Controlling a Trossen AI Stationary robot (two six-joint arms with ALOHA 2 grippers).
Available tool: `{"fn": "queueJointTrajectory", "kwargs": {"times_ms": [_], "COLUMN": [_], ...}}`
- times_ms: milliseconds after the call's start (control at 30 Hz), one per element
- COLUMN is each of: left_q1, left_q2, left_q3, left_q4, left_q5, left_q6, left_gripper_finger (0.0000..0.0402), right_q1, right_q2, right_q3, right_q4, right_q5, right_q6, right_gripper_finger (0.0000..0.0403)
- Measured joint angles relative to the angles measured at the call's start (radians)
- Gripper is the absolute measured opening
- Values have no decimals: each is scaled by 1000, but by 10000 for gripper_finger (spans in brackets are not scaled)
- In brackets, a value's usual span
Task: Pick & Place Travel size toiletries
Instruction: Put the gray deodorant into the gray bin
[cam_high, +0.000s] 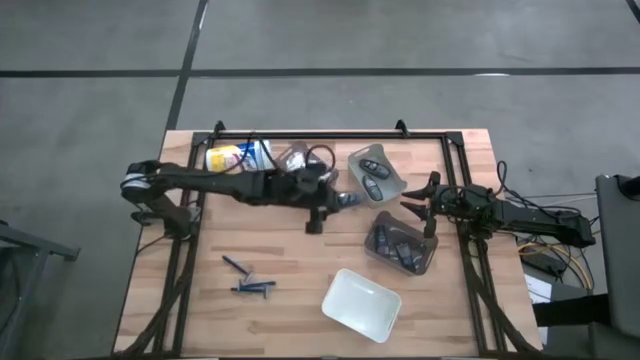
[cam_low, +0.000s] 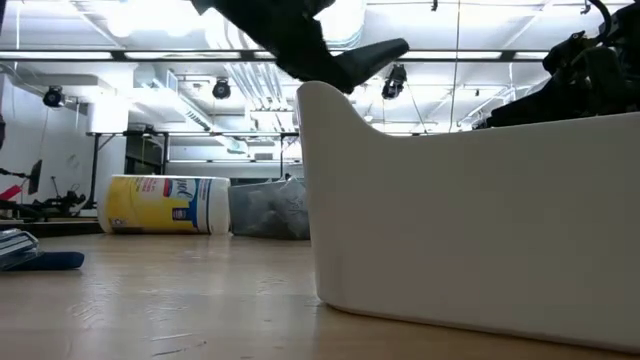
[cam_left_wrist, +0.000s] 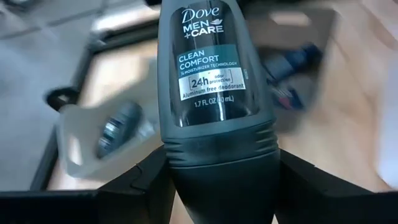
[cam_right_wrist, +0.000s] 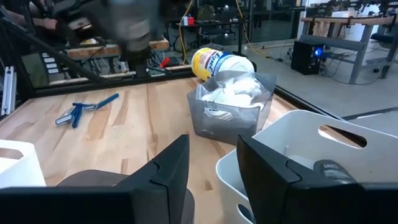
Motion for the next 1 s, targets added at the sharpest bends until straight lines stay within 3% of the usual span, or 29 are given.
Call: {"fn": "queueJointTrajectory", "kwargs": {"times_ms": [233, 733, 1000], "left_q1": [75, 172, 200], "left_q2": [114, 479, 578], "left_q3": [99, 487, 549], "left_q4": [32, 2, 11], "left_q5": [29, 28, 28], "left_q6": [11, 83, 87], "left_gripper_finger": [209, 209, 216], "right_q1": [0, 0, 0], "right_q2": [2, 12, 13], "right_q3": [0, 0, 0], "right_q4": [1, -1, 0], "right_q5": [0, 0, 0], "right_q6": [-1, 0, 3], "right_gripper_finger": [105, 54, 43]}}
